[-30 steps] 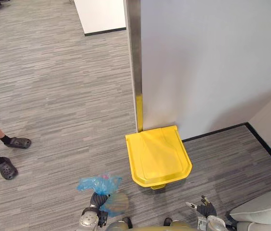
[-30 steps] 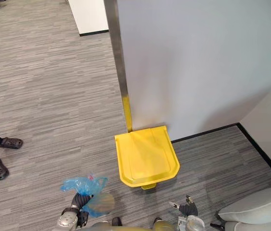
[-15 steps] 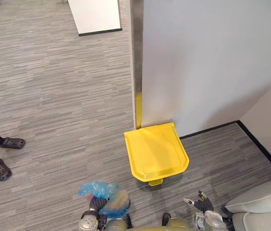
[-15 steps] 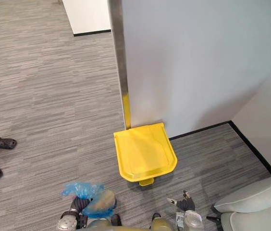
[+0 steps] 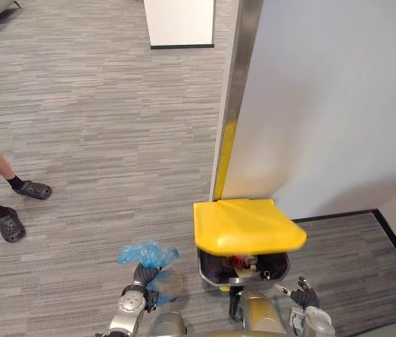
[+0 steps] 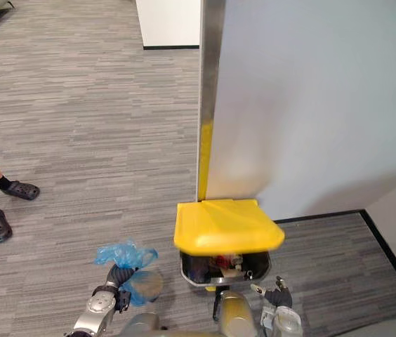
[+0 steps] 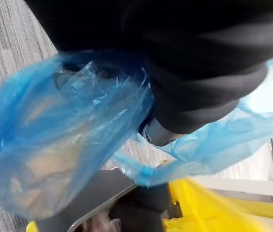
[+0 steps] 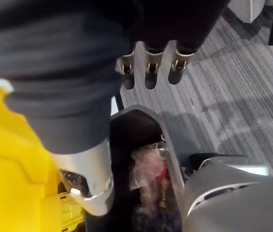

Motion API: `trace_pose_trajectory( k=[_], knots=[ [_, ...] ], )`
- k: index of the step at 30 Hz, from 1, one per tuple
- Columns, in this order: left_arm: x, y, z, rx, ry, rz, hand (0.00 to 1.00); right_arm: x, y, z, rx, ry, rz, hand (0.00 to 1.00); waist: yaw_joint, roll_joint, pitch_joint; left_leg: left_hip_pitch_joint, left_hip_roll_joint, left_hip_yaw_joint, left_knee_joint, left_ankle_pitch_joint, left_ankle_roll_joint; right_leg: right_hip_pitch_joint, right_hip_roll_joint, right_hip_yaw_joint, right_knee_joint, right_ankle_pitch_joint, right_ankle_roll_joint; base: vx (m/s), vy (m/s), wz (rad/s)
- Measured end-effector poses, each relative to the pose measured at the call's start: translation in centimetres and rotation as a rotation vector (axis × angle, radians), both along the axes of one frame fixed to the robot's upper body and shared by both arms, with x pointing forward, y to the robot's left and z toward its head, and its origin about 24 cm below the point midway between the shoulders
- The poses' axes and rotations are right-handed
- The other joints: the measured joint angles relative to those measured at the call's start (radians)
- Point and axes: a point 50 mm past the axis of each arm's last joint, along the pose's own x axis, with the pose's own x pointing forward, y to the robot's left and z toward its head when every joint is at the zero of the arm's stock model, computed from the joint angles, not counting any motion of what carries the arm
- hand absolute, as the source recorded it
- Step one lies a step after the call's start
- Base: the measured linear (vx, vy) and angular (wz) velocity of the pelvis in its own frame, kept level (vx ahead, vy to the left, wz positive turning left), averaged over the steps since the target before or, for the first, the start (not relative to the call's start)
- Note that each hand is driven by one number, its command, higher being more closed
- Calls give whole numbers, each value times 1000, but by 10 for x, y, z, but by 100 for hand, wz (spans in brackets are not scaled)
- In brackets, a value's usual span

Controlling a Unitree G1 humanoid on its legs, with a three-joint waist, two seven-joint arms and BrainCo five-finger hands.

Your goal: Gather rubbish on tea table into small bin, then transfer packed bag to large trash can.

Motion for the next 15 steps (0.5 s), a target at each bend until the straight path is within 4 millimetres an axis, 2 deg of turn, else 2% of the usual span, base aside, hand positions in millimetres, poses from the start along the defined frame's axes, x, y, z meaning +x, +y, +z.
trace_pose_trajectory(
  k=[2, 6, 12, 15],
  knots=[
    [3, -3, 2, -9, -16, -3, 100, -6, 1, -2, 20, 1, -47, 0, 0, 11, -11, 22, 21, 12, -24, 2, -16, -3, 21, -10, 26, -29, -10, 264, -79, -9],
    [8, -9, 7, -26, -48, -7, 100, 6, 1, 5, 16, -52, -48, 0, 0, 10, -17, 26, 33, 65, -56, 15, -34, -38, 34, 12, 42, -30, -15, 148, -26, -27],
    [2, -11, 4, -34, -32, -2, 100, 3, 15, 1, 69, -46, -51, 0, 3, -8, -32, 33, 20, 76, -67, 19, -31, -35, 24, 16, 31, -24, -22, -46, 10, -1],
    [0, -14, 3, -33, -29, -23, 100, 7, 27, 0, 83, -40, 33, 0, 4, -14, -36, -11, 9, 27, -64, 27, -32, -39, 0, -17, 5, -8, -25, -109, -41, 40]
  ],
)
